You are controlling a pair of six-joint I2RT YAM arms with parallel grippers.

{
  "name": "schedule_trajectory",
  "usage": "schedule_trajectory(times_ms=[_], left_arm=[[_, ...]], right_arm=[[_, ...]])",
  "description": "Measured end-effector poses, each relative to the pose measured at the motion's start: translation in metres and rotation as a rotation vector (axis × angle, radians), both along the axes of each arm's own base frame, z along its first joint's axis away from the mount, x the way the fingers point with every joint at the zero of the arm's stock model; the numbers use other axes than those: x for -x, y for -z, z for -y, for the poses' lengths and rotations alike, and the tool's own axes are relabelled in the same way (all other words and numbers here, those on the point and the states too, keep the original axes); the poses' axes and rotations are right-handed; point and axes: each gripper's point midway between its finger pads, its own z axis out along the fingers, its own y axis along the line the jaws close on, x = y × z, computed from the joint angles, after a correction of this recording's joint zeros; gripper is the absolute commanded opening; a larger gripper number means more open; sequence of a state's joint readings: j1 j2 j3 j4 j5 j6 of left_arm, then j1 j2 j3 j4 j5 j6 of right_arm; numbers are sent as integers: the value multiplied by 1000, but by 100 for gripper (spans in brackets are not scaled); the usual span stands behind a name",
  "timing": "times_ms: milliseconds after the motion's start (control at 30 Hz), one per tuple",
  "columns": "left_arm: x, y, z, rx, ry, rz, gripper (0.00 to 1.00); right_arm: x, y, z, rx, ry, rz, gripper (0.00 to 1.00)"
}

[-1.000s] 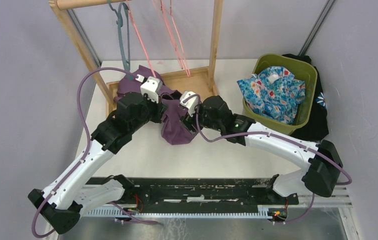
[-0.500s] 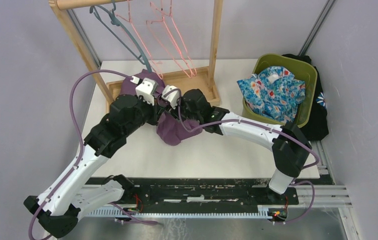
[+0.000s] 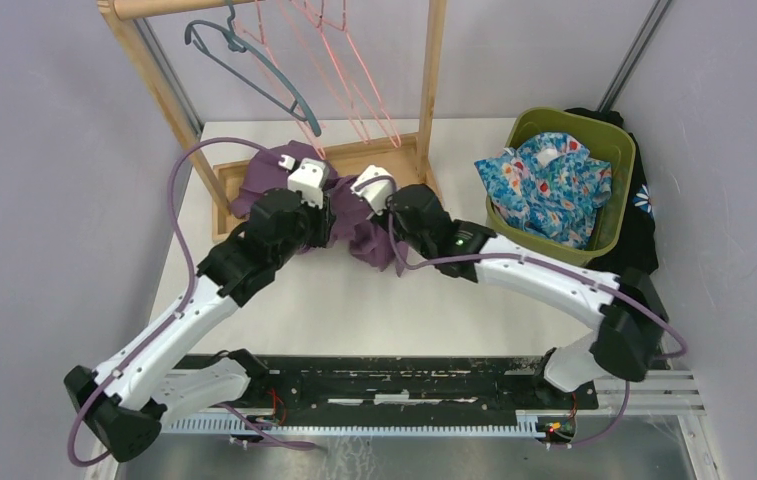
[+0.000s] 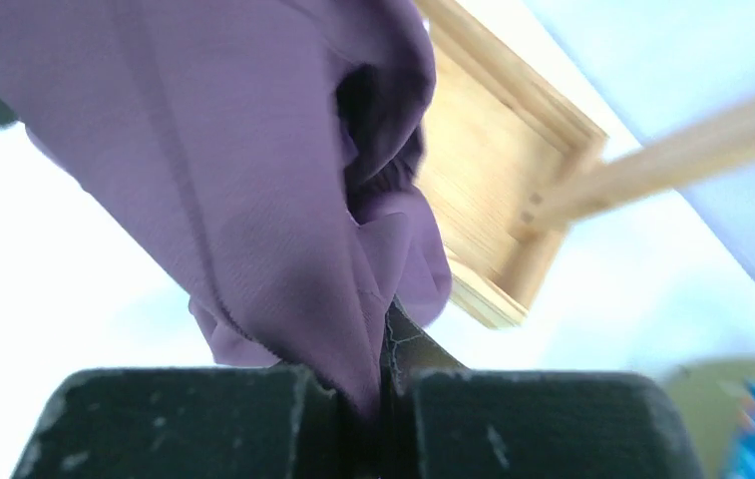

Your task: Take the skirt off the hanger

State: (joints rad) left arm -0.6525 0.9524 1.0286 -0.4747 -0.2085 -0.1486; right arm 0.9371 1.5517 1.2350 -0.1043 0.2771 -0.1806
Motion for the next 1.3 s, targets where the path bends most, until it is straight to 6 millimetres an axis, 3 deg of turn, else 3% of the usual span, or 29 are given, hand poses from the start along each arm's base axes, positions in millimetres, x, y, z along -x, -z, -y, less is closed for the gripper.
schedule_trajectory(times_ms=[100, 233, 333, 467, 533, 733, 800, 900, 1067, 1300], left_arm=[[-17, 22, -3, -44, -81, -26, 50], [-34, 43, -9, -95, -158, -34, 52], [-45, 46, -4, -96, -177, -21, 53], [-55, 58, 6, -100, -164, -35, 52], [-56, 65, 12, -104, -142, -55, 52], [-54, 62, 20, -75, -102, -52, 52], [-53, 57, 20, -65, -98, -43, 52], [-49, 45, 18, -42, -96, -18, 53], [-41, 27, 11, -6, -97, 26, 53], [-31, 39, 4, -27, -95, 0, 52]], right_arm=[[3, -22, 42, 6, 117, 60, 1], [-2, -65, 102, -37, 279, 137, 1], [-12, -91, 151, -66, 415, 178, 1], [-31, -117, 200, -63, 561, 205, 1], [-46, -139, 224, -73, 637, 227, 1], [-87, -231, 285, -175, 833, 355, 1], [-94, -263, 303, -211, 890, 415, 1], [-94, -295, 333, -232, 979, 492, 1], [-82, -306, 399, -165, 1174, 548, 1], [-60, -295, 507, -74, 1468, 547, 1]])
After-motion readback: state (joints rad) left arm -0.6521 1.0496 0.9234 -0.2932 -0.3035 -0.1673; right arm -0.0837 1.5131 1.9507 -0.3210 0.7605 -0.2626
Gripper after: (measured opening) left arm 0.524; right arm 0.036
